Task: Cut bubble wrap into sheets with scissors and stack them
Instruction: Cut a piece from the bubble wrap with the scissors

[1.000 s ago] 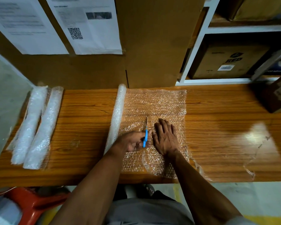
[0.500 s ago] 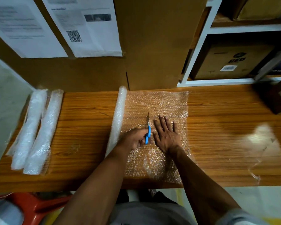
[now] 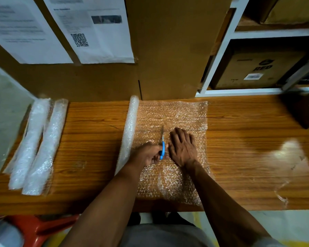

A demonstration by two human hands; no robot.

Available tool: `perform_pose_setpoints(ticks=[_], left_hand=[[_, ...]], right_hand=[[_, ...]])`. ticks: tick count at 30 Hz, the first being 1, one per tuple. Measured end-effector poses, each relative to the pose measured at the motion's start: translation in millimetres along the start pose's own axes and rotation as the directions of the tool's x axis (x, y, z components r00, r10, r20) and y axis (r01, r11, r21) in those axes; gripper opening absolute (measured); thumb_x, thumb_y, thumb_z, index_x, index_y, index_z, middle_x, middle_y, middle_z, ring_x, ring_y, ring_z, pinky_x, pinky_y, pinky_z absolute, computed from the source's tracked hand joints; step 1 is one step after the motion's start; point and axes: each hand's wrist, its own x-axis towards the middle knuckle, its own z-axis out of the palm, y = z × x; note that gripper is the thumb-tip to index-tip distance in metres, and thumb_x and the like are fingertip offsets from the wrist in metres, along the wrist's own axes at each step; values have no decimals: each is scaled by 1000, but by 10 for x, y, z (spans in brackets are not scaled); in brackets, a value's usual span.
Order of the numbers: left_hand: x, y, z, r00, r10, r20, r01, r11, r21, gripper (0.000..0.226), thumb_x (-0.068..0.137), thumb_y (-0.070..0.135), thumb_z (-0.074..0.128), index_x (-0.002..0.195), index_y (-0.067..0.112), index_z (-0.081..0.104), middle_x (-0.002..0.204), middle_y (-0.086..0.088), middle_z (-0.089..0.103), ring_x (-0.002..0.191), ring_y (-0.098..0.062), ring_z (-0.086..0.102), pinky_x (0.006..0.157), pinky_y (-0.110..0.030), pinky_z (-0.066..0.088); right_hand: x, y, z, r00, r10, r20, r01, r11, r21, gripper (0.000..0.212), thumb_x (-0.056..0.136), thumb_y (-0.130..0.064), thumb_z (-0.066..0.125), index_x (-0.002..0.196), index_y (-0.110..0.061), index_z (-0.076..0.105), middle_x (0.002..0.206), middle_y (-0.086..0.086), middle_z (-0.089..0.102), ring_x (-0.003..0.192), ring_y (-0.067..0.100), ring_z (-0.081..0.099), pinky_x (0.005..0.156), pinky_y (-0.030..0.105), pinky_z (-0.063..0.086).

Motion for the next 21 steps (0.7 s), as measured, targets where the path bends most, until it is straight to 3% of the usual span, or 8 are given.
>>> perform_pose_setpoints(ticks=[2,5,7,13,16,21], left_hand=[[-16,21,-1,1000,-13,15,12,1000,7,34,97,37,70,109,4,70,97,-12,78,80,-15,68,49,-17,45],[-59,75,7,998,-19,52,19,1000,13,48,95,48,68,118,6,67,111,-11,76,89,-17,72,65,-24,55],[-58,113,6,998,-15,67,15,1000,11,52,93,55,67,117,9,67,112,-11,75,91,-18,72,68,-28,59],[23,254,53,998,33,45,-34,999,17,44,95,50,68,114,11,67,121,-14,73,96,-21,71,57,-24,57],[60,311,76,999,40,22,-40,999,5,38,96,44,70,111,9,69,112,-11,76,91,-18,72,57,-23,55],[165,278,70,999,48,-17,-49,998,-36,17,102,23,64,105,8,71,95,-10,75,73,-13,72,42,-13,45]], right_hand=[[111,44,-5,1000,21,20,-21,1000,2,66,108,-53,14,167,-23,12,176,7,5,162,29,2,130,57,7],[202,134,62,998,44,54,-42,998,-42,70,107,-60,5,167,-27,-7,174,4,-16,160,27,-15,129,57,-4],[196,159,89,997,44,61,-41,997,-59,70,106,-62,2,166,-28,-12,174,4,-20,160,26,-19,129,58,-5],[149,140,81,999,45,25,-44,997,-61,70,107,-60,6,167,-29,-8,174,4,-15,161,26,-16,129,58,0],[133,146,84,999,41,8,-41,997,-70,69,107,-61,7,167,-29,-8,174,3,-16,161,25,-16,129,58,1],[141,134,82,999,45,17,-44,998,-47,70,107,-63,5,167,-30,-9,174,2,-17,160,25,-18,129,58,-2]])
